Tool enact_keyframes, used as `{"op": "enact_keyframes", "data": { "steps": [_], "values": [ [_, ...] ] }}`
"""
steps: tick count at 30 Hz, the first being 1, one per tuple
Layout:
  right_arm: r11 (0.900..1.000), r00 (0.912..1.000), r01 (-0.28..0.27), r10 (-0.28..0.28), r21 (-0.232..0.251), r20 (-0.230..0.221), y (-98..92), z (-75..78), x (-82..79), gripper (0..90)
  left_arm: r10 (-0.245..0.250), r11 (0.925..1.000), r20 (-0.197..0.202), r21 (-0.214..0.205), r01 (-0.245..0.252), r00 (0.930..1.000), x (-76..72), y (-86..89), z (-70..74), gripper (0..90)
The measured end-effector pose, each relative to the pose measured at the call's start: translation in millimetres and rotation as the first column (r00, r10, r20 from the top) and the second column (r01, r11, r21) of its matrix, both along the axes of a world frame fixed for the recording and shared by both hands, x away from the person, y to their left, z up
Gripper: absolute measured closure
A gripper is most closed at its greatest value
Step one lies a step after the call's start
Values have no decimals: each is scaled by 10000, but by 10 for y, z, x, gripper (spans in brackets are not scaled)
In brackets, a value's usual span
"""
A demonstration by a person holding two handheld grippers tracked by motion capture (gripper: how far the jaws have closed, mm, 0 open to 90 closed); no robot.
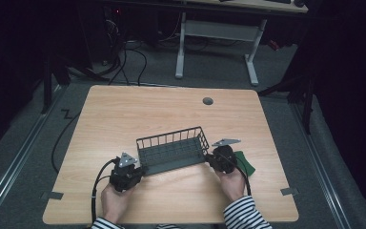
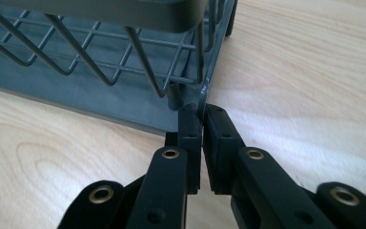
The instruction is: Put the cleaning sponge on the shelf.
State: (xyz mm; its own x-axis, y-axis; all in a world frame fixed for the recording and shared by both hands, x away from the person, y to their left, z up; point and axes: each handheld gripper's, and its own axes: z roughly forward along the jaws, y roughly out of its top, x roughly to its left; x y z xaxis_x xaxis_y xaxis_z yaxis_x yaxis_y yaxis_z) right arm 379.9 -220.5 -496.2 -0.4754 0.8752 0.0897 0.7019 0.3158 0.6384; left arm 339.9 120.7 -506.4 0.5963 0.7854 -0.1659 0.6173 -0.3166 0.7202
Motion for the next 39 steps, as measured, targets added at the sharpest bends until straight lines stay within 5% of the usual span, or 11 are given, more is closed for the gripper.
{"op": "enact_keyframes", "data": {
  "steps": [10, 18, 23, 39],
  "values": [
    [10000, 10000, -19, 18, 75, 93, -96, -14, -97, 856, -123, 9997, 19, -233, 124, 9999, -21, -36, -22, 825],
    [9999, 9999, 27, -26, 101, -111, -124, -51, -108, 688, 51, 9992, -79, -394, -55, 10000, -13, -18, -72, 558],
    [9995, 9996, 185, -191, 273, 197, -224, -1, -167, 507, 309, 9977, -159, -597, -318, 9994, -27, 102, -93, 415],
    [9921, 9836, 1230, -1254, 262, 1295, -716, 125, -357, 366, 1165, 9924, 131, -409, -1159, 9931, 6, 522, -101, 326]
  ]
}}
